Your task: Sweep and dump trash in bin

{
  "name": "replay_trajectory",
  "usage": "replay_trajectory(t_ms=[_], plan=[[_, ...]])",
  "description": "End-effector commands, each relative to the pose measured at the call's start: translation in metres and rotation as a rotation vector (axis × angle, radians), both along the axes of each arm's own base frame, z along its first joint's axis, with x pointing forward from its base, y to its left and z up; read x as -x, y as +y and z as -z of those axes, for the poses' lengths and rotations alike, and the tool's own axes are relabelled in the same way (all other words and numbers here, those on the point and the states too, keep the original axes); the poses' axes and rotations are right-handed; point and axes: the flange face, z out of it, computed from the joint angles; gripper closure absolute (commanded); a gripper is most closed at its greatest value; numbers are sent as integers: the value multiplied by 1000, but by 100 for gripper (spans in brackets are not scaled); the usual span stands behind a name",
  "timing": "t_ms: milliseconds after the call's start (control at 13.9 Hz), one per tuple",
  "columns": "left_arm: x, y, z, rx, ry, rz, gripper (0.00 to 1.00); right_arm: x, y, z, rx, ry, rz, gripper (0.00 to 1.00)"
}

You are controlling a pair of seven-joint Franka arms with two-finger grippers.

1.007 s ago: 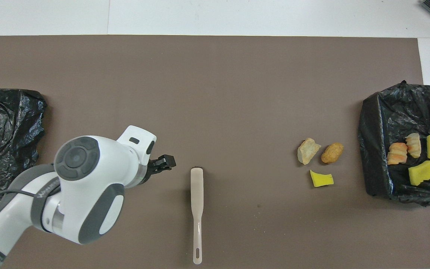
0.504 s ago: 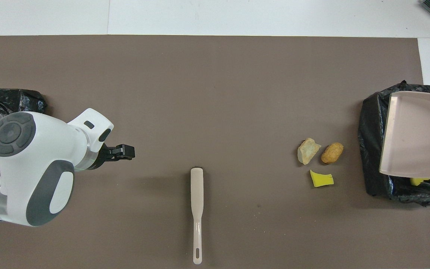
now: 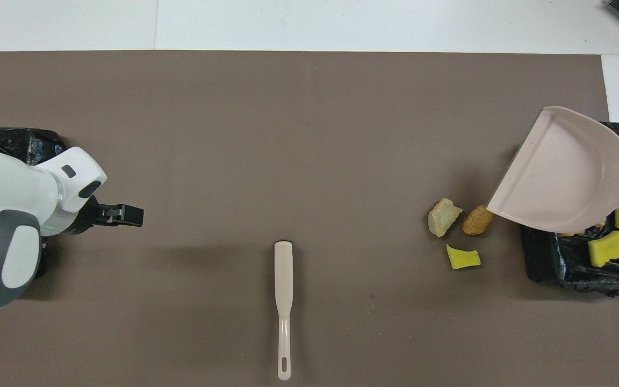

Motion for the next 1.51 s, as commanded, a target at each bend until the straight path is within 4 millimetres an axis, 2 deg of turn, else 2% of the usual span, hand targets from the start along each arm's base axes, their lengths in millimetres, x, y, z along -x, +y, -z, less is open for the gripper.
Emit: replay_trajectory(t_ms=[0, 216, 360, 575, 791, 935, 1079, 1439], plan=[[-11, 15, -36, -14, 5, 2, 0, 4, 1, -3, -22, -9, 34, 100], [-15, 21, -76, -15, 10, -6, 0, 5, 4, -1, -61, -21, 98, 100], [-15, 28, -109, -50, 7, 0, 0, 6, 5, 1, -88, -43, 169, 100], [-7, 32, -162, -49, -14, -1, 0, 8, 14, 9, -157, -77, 395, 100], [3, 35, -201, -41, -9, -5, 0, 7, 48, 14, -176, -97, 580, 100], [8, 33, -216, -42, -11, -5, 0, 6, 62, 15, -223, -101, 652, 100], [12, 32, -219, -42, -26, -6, 0, 2, 83, 24, -256, -95, 745, 100], [9, 33, -219, -44, -40, -10, 0, -11, 160, 41, -335, -60, 891, 100]])
